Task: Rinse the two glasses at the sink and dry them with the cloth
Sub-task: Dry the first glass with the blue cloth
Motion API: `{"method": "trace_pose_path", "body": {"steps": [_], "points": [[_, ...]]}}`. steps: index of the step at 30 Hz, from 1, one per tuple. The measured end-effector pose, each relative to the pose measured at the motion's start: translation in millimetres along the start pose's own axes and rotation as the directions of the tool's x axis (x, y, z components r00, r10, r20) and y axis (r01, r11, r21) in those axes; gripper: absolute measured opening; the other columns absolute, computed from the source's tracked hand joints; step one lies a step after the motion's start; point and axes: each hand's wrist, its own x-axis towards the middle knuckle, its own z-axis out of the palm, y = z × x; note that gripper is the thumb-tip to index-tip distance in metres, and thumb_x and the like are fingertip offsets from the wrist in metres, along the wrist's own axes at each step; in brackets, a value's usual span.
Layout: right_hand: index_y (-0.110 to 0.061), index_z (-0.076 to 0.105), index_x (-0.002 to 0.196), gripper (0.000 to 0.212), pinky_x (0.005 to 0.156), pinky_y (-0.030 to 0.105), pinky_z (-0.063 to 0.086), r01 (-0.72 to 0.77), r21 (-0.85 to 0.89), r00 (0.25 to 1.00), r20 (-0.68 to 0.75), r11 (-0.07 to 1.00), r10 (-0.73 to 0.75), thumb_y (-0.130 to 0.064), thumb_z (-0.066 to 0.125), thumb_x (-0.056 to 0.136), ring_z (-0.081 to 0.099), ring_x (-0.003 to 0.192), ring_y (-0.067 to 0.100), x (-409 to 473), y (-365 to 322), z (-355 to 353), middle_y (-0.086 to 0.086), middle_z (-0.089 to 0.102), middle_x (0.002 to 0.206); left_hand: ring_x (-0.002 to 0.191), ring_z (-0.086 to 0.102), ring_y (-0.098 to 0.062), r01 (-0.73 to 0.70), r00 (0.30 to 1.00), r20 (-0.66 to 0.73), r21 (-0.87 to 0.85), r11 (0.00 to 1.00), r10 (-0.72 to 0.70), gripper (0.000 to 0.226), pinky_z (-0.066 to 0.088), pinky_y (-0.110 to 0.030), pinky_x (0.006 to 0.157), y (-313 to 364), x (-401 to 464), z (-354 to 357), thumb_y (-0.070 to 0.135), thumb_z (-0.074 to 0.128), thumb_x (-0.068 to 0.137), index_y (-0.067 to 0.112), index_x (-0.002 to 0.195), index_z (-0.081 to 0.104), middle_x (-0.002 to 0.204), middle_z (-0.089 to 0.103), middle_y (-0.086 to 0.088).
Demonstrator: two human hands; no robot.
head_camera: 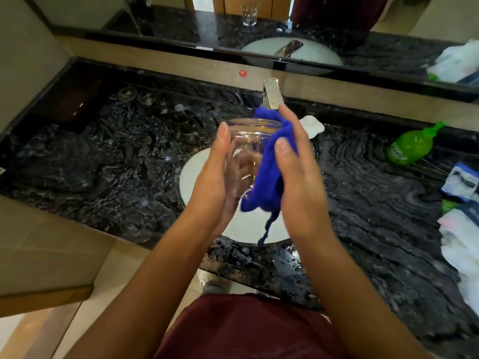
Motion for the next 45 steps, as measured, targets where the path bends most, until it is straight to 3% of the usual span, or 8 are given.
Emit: {"method": "trace_pose_path", "body": {"steps": [3, 7, 14, 20, 24, 33, 40, 45], "points": [[-0.028, 0.049, 0.15, 0.052, 0.104, 0.069, 0.046, -0.045, 0.069, 0.999, -0.01, 0.997, 0.046, -0.048, 0.045, 0.103, 0.061, 0.116, 0.05, 14.5, -5.6, 1.9, 0.005, 0.069, 0.129, 0.104, 0.054, -0.035, 0.023, 0.998, 0.067, -0.039, 0.999, -0.02, 0.057, 0.042, -0.051, 0.1, 0.3, -1.0, 1.2, 0.056, 0.029, 0.106, 0.021, 0.115, 0.073, 0.107, 0.065, -0.017], [-0.032, 0.047, 0.15, 0.043, 0.105, 0.042, 0.053, -0.04, 0.016, 0.997, -0.065, 0.999, 0.041, -0.042, 0.037, 0.11, 0.066, 0.119, 0.02, 2.5, 0.4, 10.8, -0.006, 0.066, 0.136, 0.098, 0.064, -0.022, -0.104, 0.99, -0.071, 0.2, 0.974, 0.12, 0.055, 0.054, -0.035, 0.085, 0.6, 2.7, 0.2, 0.053, 0.032, 0.103, 0.014, 0.123, 0.067, 0.108, 0.071, -0.01], [-0.031, 0.063, 0.131, 0.035, 0.103, 0.056, 0.054, -0.095, 0.172, 0.923, -0.353, 0.981, 0.151, -0.044, 0.057, 0.099, 0.07, 0.115, 0.024, -0.2, 7.7, 7.7, 0.002, 0.072, 0.127, 0.083, 0.07, -0.028, -0.3, 0.898, -0.132, 0.514, 0.804, 0.419, 0.024, 0.057, -0.043, 0.07, -9.1, -2.5, 5.2, 0.039, 0.051, 0.105, 0.022, 0.113, 0.066, 0.095, 0.072, -0.005], [-0.024, 0.056, 0.142, 0.04, 0.103, 0.027, 0.052, 0.065, -0.166, 0.937, -0.329, 0.984, -0.118, -0.029, 0.062, 0.103, 0.061, 0.122, 0.0, 3.2, -3.8, -0.3, -0.016, 0.063, 0.134, 0.114, 0.071, -0.014, 0.005, 0.998, -0.064, 0.252, 0.968, 0.012, 0.04, 0.057, -0.034, 0.095, -0.2, -10.3, 25.6, 0.043, 0.042, 0.109, 0.017, 0.129, 0.065, 0.12, 0.075, -0.002], [-0.02, 0.048, 0.151, 0.049, 0.119, 0.039, 0.042, 0.174, -0.244, 0.966, -0.145, 0.954, -0.214, -0.02, 0.061, 0.104, 0.044, 0.146, 0.007, -2.6, -5.7, 0.7, -0.003, 0.048, 0.158, 0.108, 0.075, -0.022, 0.081, 0.992, -0.093, 0.004, 0.997, -0.08, 0.054, 0.06, -0.03, 0.081, 7.1, -6.6, 27.8, 0.051, 0.037, 0.107, 0.011, 0.126, 0.068, 0.119, 0.076, -0.011], [-0.011, 0.044, 0.151, 0.052, 0.128, 0.037, 0.02, 0.421, -0.457, 0.906, 0.169, 0.784, -0.388, -0.022, 0.056, 0.102, 0.013, 0.161, 0.027, -33.6, 5.0, 7.9, 0.005, 0.028, 0.167, 0.145, 0.046, -0.038, 0.147, 0.989, 0.029, -0.257, 0.955, -0.144, 0.077, 0.031, -0.054, 0.124, 11.0, 6.7, 6.6, 0.064, 0.046, 0.101, 0.009, 0.155, 0.043, 0.155, 0.047, -0.025], [-0.011, 0.049, 0.151, 0.049, 0.123, 0.049, 0.033, 0.355, -0.365, 0.934, 0.097, 0.861, -0.344, -0.022, 0.057, 0.103, 0.037, 0.152, 0.02, 3.2, -6.2, 6.7, 0.003, 0.044, 0.161, 0.134, 0.06, -0.031, 0.1, 0.995, 0.031, -0.21, 0.973, -0.095, 0.07, 0.049, -0.044, 0.111, 12.3, 6.7, 3.3, 0.062, 0.029, 0.106, 0.009, 0.143, 0.058, 0.143, 0.062, -0.019], [-0.021, 0.047, 0.152, 0.044, 0.105, 0.025, 0.048, 0.139, -0.149, 0.99, -0.014, 0.979, -0.142, -0.028, 0.045, 0.109, 0.061, 0.122, 0.001, 23.9, -12.2, 11.9, -0.021, 0.063, 0.133, 0.118, 0.07, -0.028, -0.004, 0.998, -0.058, -0.072, 0.997, 0.0, 0.062, 0.056, -0.043, 0.098, 15.8, 5.1, 3.7, 0.058, 0.031, 0.107, 0.013, 0.135, 0.064, 0.123, 0.074, -0.013]]}}
